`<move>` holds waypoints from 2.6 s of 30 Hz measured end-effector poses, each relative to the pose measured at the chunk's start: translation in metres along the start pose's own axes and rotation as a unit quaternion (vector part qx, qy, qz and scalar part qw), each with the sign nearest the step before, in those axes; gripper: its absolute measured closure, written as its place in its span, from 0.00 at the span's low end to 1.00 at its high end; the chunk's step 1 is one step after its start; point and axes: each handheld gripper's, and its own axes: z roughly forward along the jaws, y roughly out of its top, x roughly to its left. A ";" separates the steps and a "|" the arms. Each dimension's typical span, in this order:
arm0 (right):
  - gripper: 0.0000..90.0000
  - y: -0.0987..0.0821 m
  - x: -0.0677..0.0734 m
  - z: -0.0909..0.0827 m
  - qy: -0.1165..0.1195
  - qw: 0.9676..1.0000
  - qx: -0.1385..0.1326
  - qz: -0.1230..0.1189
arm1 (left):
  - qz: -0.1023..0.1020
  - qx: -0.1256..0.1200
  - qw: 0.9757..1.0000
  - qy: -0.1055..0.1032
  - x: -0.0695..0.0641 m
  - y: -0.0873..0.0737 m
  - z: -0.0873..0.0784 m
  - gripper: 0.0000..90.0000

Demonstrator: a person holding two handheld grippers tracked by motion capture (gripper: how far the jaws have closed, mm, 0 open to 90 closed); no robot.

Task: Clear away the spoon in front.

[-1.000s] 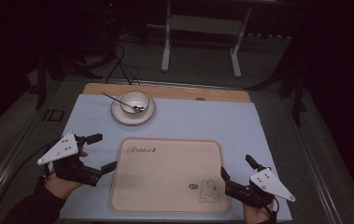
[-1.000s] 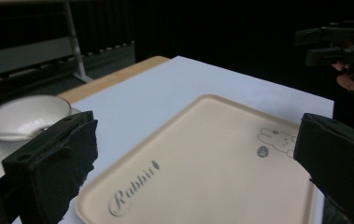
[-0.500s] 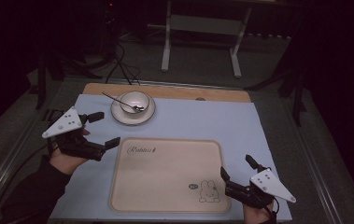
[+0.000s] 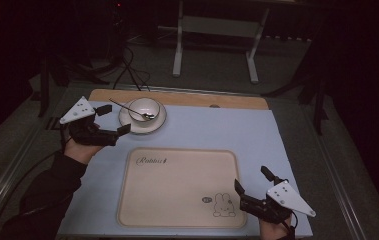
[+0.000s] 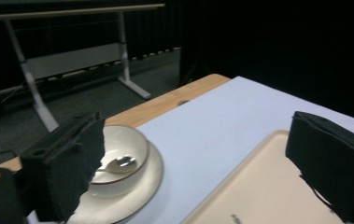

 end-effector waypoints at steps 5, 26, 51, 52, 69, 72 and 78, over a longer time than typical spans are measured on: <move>0.13 0.000 0.000 0.000 0.000 1.000 0.002 -0.001 | -0.014 -0.004 1.000 0.020 0.016 -0.009 0.007 0.12; 0.13 -0.001 0.002 0.001 0.008 1.000 0.002 -0.004 | -0.101 0.030 0.991 0.087 0.077 -0.048 0.043 0.17; 0.13 -0.002 -0.001 0.001 0.013 1.000 0.006 0.007 | -0.220 0.036 0.963 0.150 0.114 -0.064 0.089 0.46; 0.13 -0.002 -0.001 0.001 0.013 1.000 0.006 0.007 | -0.221 0.035 0.963 0.149 0.114 -0.065 0.090 0.47; 0.13 -0.003 -0.003 0.001 0.014 1.000 0.007 0.010 | -0.256 0.012 0.954 0.154 0.119 -0.071 0.102 0.75; 0.13 -0.003 -0.003 0.001 0.015 1.000 0.007 0.010 | -0.258 0.000 0.954 0.156 0.118 -0.071 0.101 0.80; 0.13 -0.003 -0.003 0.001 0.015 1.000 0.008 0.010 | -0.259 -0.004 0.953 0.157 0.119 -0.071 0.099 0.90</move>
